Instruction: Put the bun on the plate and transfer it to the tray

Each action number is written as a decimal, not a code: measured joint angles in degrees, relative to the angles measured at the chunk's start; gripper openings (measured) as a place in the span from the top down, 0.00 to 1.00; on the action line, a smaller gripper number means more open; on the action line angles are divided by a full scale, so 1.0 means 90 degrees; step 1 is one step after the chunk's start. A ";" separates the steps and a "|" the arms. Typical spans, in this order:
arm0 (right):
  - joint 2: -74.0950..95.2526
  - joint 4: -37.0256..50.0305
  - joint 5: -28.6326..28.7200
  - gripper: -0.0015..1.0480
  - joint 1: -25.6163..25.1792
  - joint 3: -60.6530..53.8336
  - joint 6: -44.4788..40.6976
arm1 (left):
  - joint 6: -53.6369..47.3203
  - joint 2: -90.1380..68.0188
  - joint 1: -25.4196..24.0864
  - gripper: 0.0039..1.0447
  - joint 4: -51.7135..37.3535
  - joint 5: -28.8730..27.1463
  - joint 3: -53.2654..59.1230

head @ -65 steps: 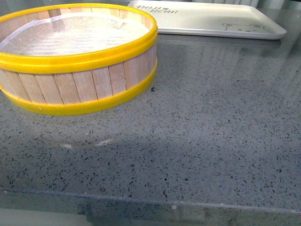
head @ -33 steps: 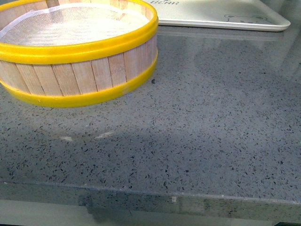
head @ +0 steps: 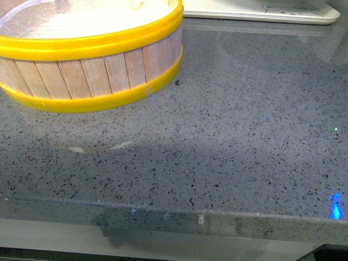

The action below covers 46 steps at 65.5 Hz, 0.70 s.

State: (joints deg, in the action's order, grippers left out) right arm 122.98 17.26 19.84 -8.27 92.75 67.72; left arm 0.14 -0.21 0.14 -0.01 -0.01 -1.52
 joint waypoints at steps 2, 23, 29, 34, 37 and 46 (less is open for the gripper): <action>0.0051 -0.0046 0.0005 0.98 0.0017 0.0080 -0.0032 | 0.0000 0.0000 0.0000 0.06 0.0000 0.0000 0.0000; 0.0376 -0.0272 -0.0002 0.98 0.0233 0.0340 -0.0233 | 0.0000 0.0000 0.0000 0.06 0.0000 0.0000 0.0000; 0.0386 -0.0289 0.0002 0.98 0.0279 0.0345 -0.0287 | 0.0000 0.0000 0.0000 0.06 0.0000 0.0000 0.0000; 0.0386 -0.0299 0.0005 0.98 0.0291 0.0350 -0.0321 | 0.0000 0.0000 0.0000 0.06 0.0000 0.0000 0.0000; 0.0386 -0.0316 0.0002 0.98 0.0291 0.0350 -0.0342 | 0.0000 0.0000 0.0000 0.06 0.0000 0.0000 0.0000; 0.0406 -0.0425 0.0019 0.98 0.0253 0.0403 -0.0347 | 0.0000 0.0000 0.0000 0.06 0.0000 0.0000 0.0000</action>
State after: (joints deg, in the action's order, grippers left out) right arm 126.63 13.43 20.01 -6.00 96.38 64.60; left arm 0.14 -0.21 0.14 -0.01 -0.01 -1.52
